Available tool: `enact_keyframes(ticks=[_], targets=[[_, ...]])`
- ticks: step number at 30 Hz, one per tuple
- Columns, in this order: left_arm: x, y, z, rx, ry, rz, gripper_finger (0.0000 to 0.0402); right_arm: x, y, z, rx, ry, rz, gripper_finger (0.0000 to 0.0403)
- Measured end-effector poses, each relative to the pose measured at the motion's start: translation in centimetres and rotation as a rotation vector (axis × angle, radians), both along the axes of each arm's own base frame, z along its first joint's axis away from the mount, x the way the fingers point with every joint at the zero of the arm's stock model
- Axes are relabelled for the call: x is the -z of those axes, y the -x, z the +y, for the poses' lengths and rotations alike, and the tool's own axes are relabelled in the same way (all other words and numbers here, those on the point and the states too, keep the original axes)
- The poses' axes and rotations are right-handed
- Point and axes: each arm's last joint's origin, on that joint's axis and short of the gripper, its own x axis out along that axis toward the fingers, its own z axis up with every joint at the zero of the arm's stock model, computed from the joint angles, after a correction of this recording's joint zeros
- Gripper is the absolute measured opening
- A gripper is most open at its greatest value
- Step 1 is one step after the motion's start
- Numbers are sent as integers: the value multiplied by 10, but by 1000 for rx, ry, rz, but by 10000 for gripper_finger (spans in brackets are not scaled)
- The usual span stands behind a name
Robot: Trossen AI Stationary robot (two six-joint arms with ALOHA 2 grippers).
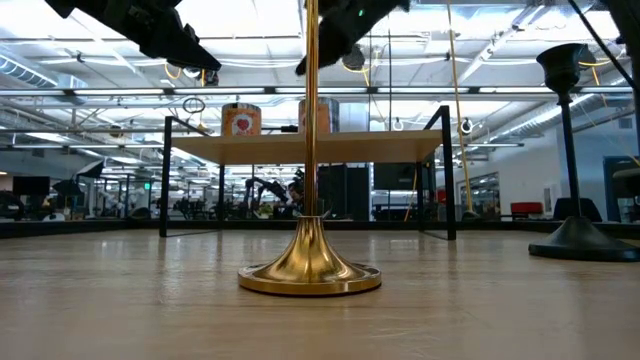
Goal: Pick & Place candle stick holders
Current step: Put the red scented candle on the shelf
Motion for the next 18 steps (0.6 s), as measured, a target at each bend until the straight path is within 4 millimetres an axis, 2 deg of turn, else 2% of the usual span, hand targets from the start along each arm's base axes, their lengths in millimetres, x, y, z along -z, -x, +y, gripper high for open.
enact_keyframes(ticks=[4,12,18], targets=[[0,0,0,0,1,2,74,-6,8,36,-25,-98,70,109],[0,0,0,-3,6,2,74,9,16,121,-70,-292,340,104],[0,0,0,-3,7,2,74,40,21,179,-93,-360,484,114]])
